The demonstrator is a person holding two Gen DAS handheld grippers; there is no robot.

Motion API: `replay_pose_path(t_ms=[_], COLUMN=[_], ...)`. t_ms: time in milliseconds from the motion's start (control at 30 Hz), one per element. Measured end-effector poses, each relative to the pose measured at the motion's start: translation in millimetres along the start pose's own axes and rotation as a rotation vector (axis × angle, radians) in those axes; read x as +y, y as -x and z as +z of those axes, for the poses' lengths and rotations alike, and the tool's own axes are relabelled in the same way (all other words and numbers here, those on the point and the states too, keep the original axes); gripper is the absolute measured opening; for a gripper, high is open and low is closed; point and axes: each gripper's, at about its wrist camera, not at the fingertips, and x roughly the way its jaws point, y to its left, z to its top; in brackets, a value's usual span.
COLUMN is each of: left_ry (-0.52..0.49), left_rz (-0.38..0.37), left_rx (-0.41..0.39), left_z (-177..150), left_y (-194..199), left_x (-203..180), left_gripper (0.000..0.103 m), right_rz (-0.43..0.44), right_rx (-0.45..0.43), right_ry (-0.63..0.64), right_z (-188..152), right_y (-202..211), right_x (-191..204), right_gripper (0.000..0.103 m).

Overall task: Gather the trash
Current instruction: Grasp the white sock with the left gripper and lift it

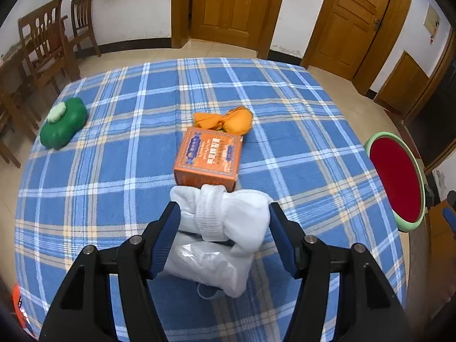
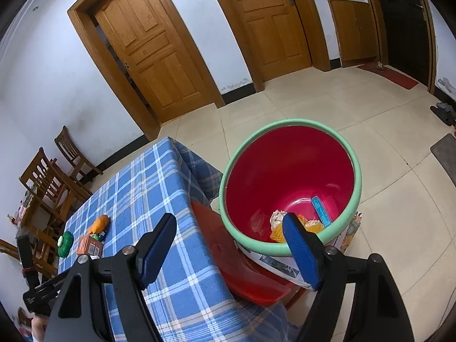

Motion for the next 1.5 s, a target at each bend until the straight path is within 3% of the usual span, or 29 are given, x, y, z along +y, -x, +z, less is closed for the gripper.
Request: replay_pose_path(t_ms=[167,333,667,1000,1500], left_ry=[0.006,0.025,0.089,0.171,0.305], left_rz=[-0.015,-0.061,-0.09,-0.004,0.115], left_rx=[-0.003,-0.01,-0.089,-0.163,-0.2], left_z=[-1.1,-2.8,-2.6,-7.6,-29.0], left_y=[-6.2,-5.3,26.7,52.7,58.5], left_x=[5.1,10.1,33.2,75.1,143.8], left_gripper=[0.061,0.043,0.041,0.041,0.041], right_rz=[0.003,0.015,0.056,0.137,0.241], right_rx=[0.012,0.027,0.049,0.105,0.209], right_ry=[0.006,0.018,0.081,0.165,0.339], right_z=[-2.5,-5.2,-11.6,-23.9,-55.4], right_y=[-2.0,-4.2,-6.0,-18.2,-64.0], right_x=[4.9,11.2,40.9,102.4,216.6], right_gripper=[0.079,0.079,0.079,0.079,0.079])
